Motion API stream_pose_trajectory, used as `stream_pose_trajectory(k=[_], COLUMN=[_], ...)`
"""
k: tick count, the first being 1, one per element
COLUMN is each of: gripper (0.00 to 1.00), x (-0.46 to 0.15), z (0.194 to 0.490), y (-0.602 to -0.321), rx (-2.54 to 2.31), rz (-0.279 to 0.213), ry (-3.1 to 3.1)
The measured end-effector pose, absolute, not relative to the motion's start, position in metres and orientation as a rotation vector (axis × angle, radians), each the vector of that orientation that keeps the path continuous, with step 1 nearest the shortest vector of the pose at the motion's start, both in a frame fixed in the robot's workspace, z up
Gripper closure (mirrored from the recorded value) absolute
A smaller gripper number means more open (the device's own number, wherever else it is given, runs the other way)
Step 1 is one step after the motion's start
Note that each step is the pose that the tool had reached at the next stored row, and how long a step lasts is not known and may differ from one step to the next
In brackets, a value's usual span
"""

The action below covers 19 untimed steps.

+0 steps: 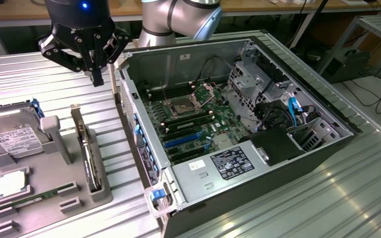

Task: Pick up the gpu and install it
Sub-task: 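Reach for the gpu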

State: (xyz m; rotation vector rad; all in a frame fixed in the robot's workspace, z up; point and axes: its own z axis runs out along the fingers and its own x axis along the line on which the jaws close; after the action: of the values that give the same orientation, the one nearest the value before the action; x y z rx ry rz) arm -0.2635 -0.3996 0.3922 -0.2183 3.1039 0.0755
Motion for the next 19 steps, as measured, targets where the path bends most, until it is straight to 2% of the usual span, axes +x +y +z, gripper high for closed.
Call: stream_pose_trajectory(k=[19], gripper=[0.89], x=[-0.283], z=[0.392], y=[-0.400], rx=[-0.218], rz=[0.077], ry=[3.104])
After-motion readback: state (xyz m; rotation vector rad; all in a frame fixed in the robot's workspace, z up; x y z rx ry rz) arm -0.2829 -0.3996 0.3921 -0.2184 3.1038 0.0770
